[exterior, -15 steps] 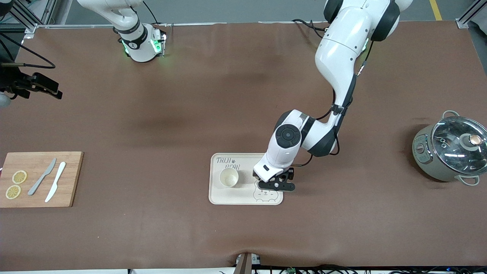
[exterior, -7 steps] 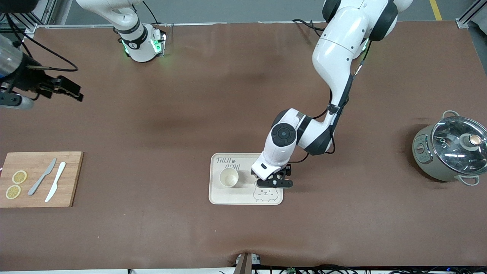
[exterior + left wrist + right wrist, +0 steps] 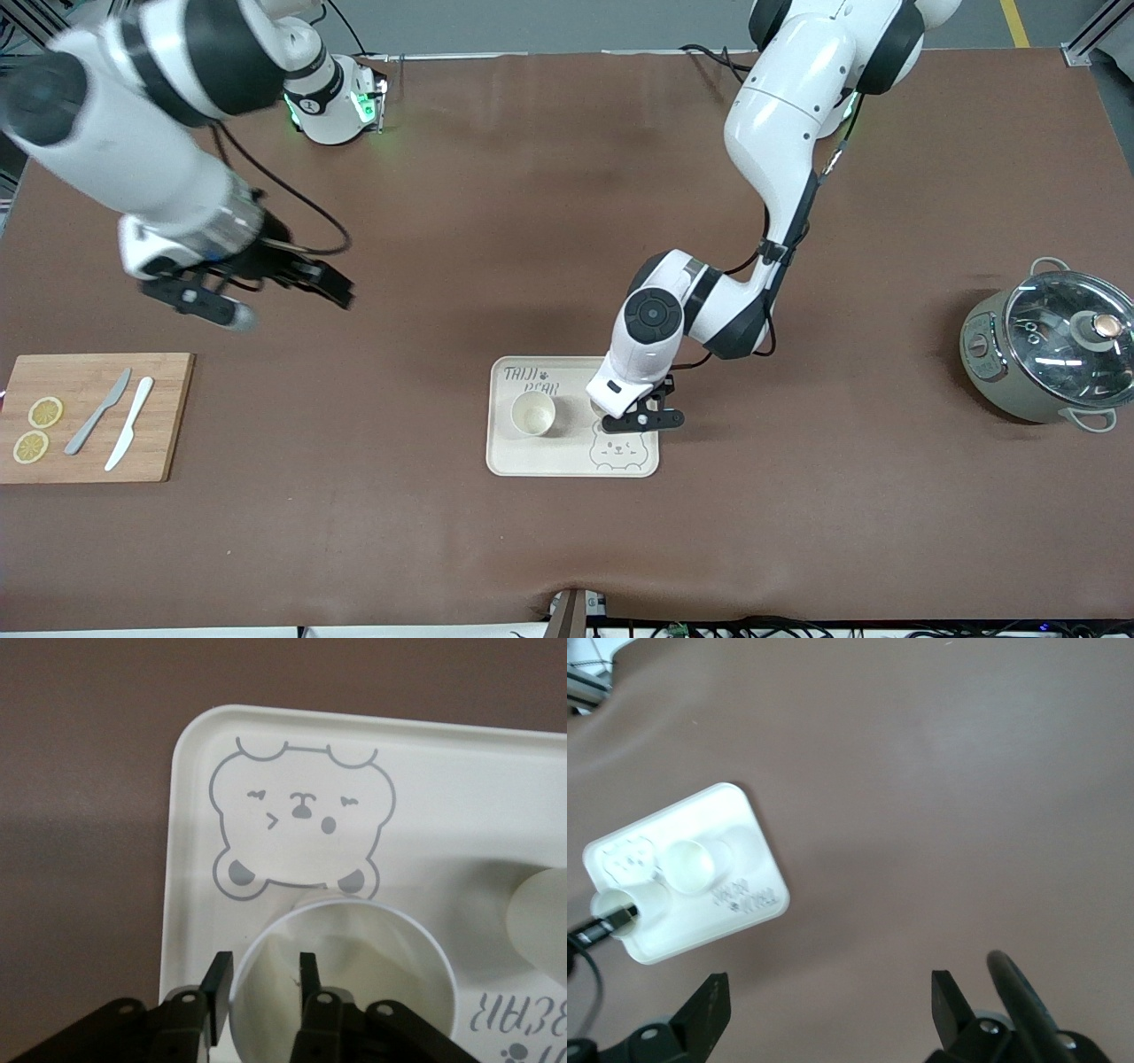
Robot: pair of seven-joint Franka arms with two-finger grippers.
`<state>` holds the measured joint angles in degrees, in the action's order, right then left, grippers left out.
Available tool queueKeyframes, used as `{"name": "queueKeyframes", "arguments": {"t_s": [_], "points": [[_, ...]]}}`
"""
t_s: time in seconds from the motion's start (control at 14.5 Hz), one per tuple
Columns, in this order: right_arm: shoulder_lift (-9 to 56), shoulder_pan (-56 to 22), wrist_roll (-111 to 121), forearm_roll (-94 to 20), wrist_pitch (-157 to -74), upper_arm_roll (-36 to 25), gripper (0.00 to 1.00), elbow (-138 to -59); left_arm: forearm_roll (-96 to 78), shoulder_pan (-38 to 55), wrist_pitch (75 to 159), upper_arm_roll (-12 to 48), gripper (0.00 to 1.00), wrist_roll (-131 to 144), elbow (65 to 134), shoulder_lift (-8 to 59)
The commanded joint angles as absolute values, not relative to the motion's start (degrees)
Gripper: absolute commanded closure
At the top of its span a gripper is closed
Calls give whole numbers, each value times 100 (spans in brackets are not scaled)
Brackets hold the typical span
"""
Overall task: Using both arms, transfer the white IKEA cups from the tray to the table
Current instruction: 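Grasp the cup with the left gripper while the right gripper reaches the tray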
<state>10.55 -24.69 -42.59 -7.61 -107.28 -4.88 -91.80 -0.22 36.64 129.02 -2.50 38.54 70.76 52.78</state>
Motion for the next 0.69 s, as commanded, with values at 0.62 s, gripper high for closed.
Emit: {"name": "queueKeyframes", "arguments": {"t_s": [0.62], "points": [[3603, -3287, -5739, -800, -12885, -562, 0, -8034, -79, 3349, 12164, -290, 100, 3359, 9137, 3071]]}}
